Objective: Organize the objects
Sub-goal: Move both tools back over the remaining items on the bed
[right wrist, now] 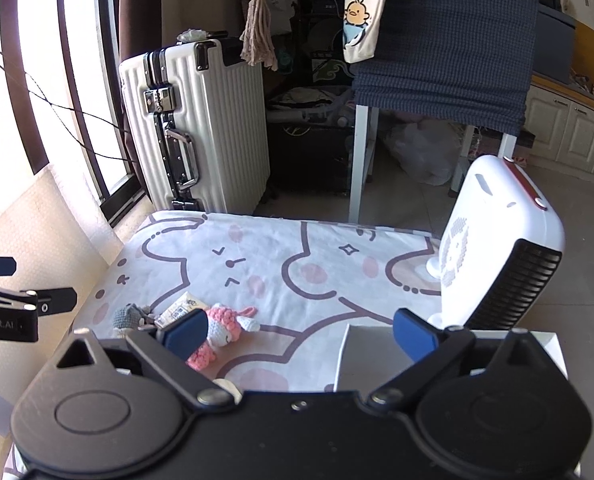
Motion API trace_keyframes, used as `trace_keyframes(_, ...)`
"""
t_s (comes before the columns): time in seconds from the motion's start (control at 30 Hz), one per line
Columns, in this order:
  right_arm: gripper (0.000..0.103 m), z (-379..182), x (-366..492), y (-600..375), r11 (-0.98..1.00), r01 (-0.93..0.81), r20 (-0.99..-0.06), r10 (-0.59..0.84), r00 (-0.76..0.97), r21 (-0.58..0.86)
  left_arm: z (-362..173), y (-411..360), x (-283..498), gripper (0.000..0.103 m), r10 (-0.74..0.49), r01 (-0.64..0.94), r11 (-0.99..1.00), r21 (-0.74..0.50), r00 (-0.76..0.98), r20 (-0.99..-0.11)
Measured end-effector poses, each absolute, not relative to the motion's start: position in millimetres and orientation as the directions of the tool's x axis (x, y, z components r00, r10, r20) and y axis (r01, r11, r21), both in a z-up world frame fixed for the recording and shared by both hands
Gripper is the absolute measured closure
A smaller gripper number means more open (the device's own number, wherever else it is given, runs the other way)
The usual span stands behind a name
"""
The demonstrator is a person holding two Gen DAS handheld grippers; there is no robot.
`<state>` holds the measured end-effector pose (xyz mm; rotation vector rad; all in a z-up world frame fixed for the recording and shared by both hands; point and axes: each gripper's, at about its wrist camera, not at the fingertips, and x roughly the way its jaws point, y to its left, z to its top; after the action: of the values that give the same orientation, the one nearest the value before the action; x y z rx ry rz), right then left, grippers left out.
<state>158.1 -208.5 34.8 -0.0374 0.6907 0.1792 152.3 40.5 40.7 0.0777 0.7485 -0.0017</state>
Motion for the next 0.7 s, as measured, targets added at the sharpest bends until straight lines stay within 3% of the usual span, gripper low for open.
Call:
trace_keyframes(0.33, 0.000, 23, 160, -194, 0.975, -0.221, -0.624, 0.185, 0.759, 0.021, 29, 62, 163, 0.000, 0.040, -0.001, 0.998, 0.057, 0.730, -0.683)
trace_keyframes(0.7, 0.000, -17, 187, -168, 0.962, -0.273, -0.701, 0.205, 0.683, 0.015, 2, 85, 197, 0.001, 0.055, -0.039, 0.998, 0.039, 0.698, -0.714)
